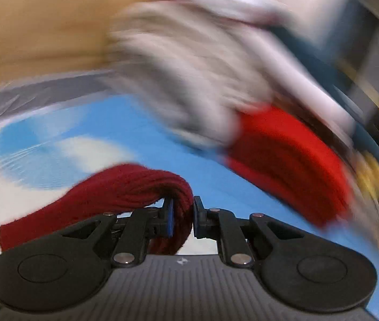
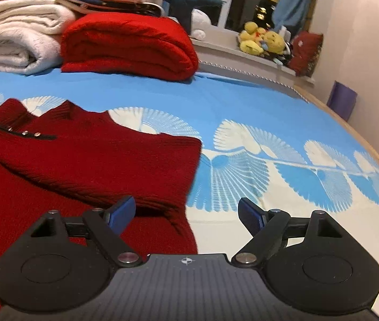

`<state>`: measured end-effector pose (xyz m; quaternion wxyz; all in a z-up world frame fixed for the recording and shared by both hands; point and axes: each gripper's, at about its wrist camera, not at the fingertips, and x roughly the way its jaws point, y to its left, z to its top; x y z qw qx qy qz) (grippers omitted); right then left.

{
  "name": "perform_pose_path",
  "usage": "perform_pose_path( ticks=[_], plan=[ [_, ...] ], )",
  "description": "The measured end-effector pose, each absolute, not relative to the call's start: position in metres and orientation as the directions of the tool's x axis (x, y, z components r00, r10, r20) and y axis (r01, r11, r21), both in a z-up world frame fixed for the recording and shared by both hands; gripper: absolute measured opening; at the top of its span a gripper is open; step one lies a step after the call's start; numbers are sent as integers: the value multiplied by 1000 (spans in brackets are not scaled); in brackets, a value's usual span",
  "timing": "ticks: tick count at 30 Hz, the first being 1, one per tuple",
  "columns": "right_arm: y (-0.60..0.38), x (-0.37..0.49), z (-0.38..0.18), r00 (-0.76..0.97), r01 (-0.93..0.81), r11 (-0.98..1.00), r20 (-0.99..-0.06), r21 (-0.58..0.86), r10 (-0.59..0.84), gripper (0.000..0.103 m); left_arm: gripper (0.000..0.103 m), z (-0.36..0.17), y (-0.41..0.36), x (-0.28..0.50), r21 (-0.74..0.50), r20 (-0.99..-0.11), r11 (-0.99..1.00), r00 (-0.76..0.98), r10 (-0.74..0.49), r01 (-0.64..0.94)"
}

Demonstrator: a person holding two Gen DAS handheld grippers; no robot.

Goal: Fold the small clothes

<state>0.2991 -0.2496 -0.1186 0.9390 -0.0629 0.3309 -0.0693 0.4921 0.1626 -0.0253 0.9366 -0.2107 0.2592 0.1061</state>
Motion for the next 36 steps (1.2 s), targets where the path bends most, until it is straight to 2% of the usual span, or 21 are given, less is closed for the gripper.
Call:
perform_pose_path(
  ticks=[3,5,6,7,8,9,10,12,15,16,19,21,23,25,27,29,31,32,34,35,36],
  plan=[
    [-259,299,-123,743,105,983,-645,-150,-178,84,25,-63,46,466,-268,-559,963,812,-166,13],
    [-263,299,-130,723,98,982,-667,-159,-180,84,66,-109,-24,448,-153,-629,938,702,-334,310],
    [-265,300,-134,709,97,981,-680,-167,-186,84,74,-134,-56,437,-23,-698,903,640,-322,430],
    [-268,300,-138,694,89,981,-696,-170,-184,84,83,-155,-77,425,132,-727,885,651,-219,446],
    [-272,300,-141,684,84,983,-707,-166,-178,83,86,-167,-86,415,241,-717,865,681,-146,440],
    [-275,300,-143,676,86,984,-717,-155,-172,83,86,-176,-86,407,309,-701,842,705,-113,442],
    [-281,300,-145,664,88,987,-730,-136,-160,83,86,-177,-81,406,307,-705,843,701,-111,442],
    [-291,301,-145,657,102,991,-742,-92,-136,83,86,-168,-51,411,228,-730,885,673,-120,406],
    [-307,304,-141,663,152,988,-742,6,-97,83,87,-145,4,426,139,-727,953,681,-86,269],
    [-312,304,-138,674,174,983,-735,61,-74,83,89,-136,23,427,117,-721,971,690,-62,210],
    [-326,307,-128,729,206,946,-684,250,22,83,103,-117,80,431,17,-689,999,724,-14,36],
    [-333,312,-124,763,208,904,-640,373,89,83,103,-115,110,438,-34,-678,998,735,18,-55],
    [-339,326,-126,781,218,837,-604,502,159,84,103,-123,129,453,-70,-714,993,700,15,-93],
    [-342,354,-134,781,240,759,-584,605,219,84,103,-138,145,463,-124,-752,985,659,-14,-121],
    [-339,388,-148,767,283,702,-593,654,244,84,103,-154,162,470,-236,-785,962,610,-106,-137],
    [-328,428,-164,730,341,668,-634,662,256,85,103,-165,179,476,-354,-789,926,574,-218,-134],
    [-315,455,-181,687,422,641,-688,641,236,83,103,-169,180,476,-414,-781,898,565,-266,-149],
    [-308,464,-187,675,453,641,-708,620,207,61,103,-170,179,478,-420,-779,895,566,-271,-149],
    [-288,475,-187,577,498,748,-811,438,91,12,101,-171,176,481,-401,-782,908,561,-272,-119],
    [-283,472,-181,576,490,764,-814,420,77,10,94,-173,172,484,-373,-789,924,553,-266,-86],
    [-281,465,-174,594,469,773,-801,427,82,10,92,-172,168,485,-324,-803,944,546,-239,-64]
  ],
)
